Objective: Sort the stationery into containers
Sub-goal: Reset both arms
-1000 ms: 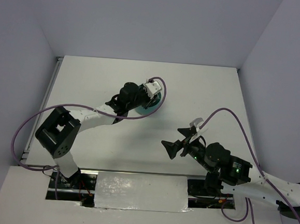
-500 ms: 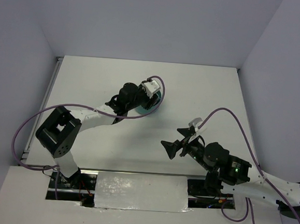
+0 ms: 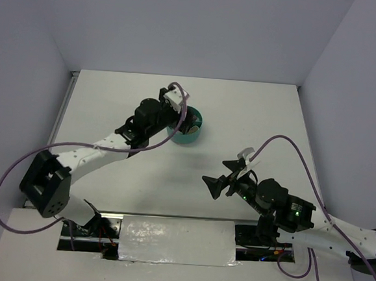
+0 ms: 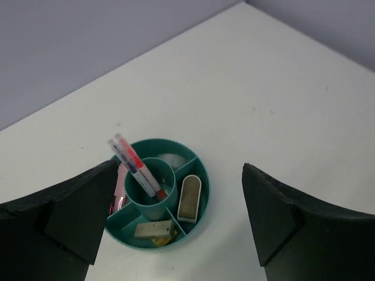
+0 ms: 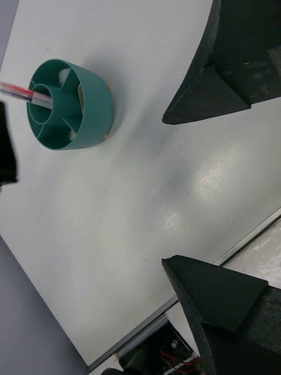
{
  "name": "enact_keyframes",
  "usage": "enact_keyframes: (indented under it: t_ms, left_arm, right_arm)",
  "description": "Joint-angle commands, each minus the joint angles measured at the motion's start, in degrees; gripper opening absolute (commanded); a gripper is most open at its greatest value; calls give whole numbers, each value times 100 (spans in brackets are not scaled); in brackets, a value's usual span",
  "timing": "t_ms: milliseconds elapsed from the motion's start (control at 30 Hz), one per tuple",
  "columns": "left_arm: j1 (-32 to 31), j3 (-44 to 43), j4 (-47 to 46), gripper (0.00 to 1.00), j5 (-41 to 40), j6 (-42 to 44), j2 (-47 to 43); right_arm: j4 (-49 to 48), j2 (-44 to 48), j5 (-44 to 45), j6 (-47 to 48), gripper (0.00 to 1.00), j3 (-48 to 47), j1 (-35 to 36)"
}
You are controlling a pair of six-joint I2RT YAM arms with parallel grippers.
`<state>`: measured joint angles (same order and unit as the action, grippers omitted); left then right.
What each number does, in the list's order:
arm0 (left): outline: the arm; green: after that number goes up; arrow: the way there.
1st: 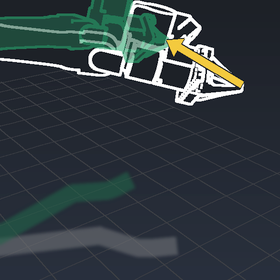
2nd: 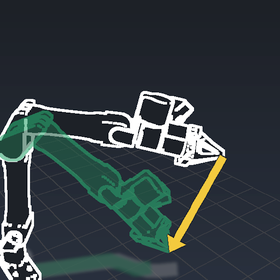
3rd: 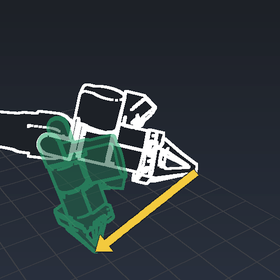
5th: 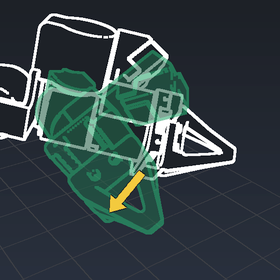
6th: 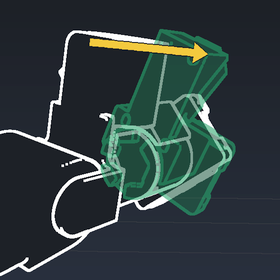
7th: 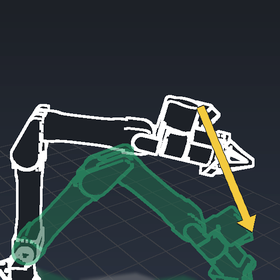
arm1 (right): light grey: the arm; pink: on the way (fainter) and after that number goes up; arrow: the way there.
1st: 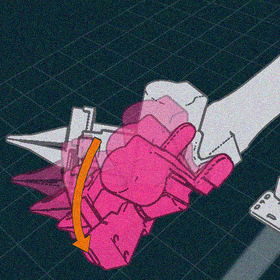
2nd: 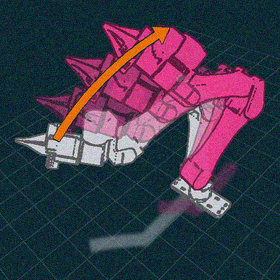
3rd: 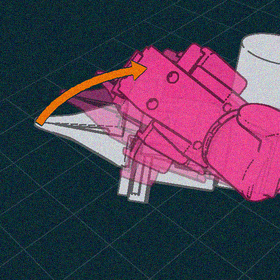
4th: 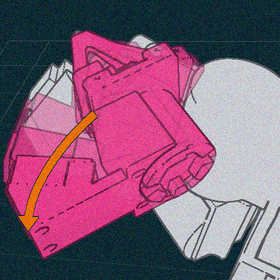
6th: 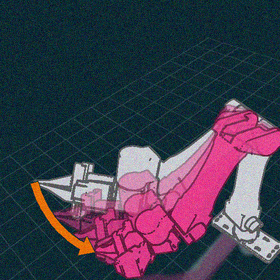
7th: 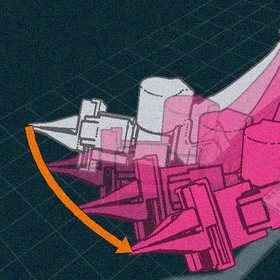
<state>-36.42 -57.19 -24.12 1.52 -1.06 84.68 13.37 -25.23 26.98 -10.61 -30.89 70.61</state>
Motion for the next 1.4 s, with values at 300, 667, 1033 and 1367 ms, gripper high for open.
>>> enact_keyframes:
  t_ms: [300, 667, 1033, 1367]
  left_arm:
    - [65, -425, 4897, 99, -3378, -3408, -2921]
    - [65, -232, 7078, 99, -4404, -3102, -4732]
    - [65, 595, 6807, 99, -4652, -3287, -6455]
    - [65, 595, 6859, 99, -4564, -3322, -6394]
  right_arm:
    - [2054, -140, 1494, -1073, 100, -2066, -3]
    - [4893, 458, 2750, -2172, 100, -3553, -3]
    - [5659, 731, 2698, -2428, 100, -3705, -3]
    - [5230, 906, 2698, -2340, 100, -3335, -12]
